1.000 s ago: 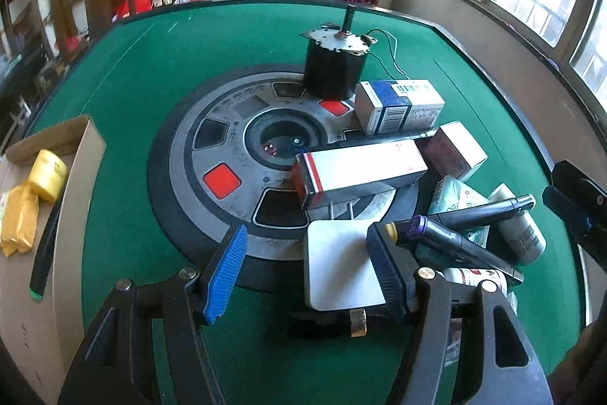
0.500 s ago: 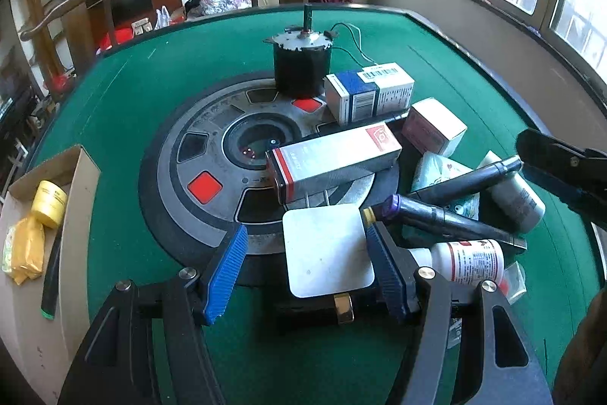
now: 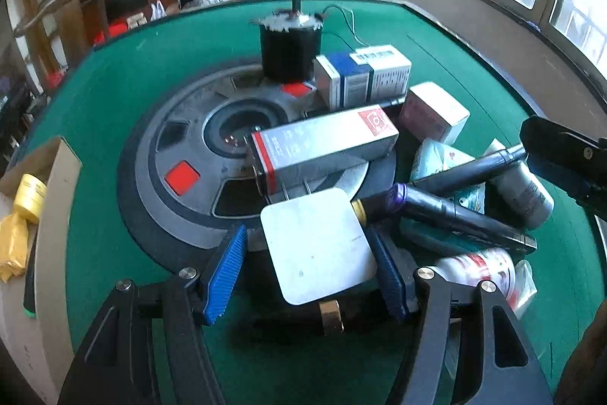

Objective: Organize objects
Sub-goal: 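Reach the left gripper to the white charger and grasp it, then lift the white charger with the left gripper while the right gripper reaches for the black lipstick tube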

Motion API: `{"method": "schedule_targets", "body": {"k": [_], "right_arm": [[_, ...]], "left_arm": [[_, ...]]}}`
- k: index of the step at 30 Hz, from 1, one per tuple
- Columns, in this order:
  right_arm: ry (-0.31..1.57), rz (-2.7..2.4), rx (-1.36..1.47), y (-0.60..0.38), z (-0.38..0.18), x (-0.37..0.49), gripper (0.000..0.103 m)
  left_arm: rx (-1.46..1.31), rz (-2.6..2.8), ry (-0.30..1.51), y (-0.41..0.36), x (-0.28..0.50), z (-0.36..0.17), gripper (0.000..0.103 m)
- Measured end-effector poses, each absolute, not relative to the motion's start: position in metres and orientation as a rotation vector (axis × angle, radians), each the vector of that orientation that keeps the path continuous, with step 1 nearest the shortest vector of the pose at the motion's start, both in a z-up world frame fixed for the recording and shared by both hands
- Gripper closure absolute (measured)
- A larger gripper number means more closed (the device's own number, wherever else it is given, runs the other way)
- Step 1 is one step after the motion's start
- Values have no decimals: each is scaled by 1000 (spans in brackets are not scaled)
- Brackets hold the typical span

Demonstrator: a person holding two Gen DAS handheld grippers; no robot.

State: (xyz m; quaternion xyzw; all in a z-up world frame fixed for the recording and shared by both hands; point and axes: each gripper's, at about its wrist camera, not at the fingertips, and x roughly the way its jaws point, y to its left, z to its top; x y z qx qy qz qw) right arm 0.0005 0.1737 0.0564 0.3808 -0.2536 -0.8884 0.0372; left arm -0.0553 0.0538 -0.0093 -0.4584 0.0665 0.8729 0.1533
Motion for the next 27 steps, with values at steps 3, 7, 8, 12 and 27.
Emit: {"method": "schedule_targets", "body": {"k": [3,7,8,12,27], "right_arm": [[-761,-2730,1174,171,55,-1,37],[-748,-2720,1184,168,53,-2,37],[-738,-2723,1186,166,53,-2,37],[-712,-2705,1183,159,52,-1,37],[-609,-2674,1202,134,49,1,37]], "left_arm": [[-1310,2500,164,49,-53,-5,64],[-1277,2500,86,35,-43,6,64],[-1262,2498,45,29,-37,12,64],[-1205,2498,-30,9,-13,29,64],[-1191,2518,-17,-48,60,25,64]]}}
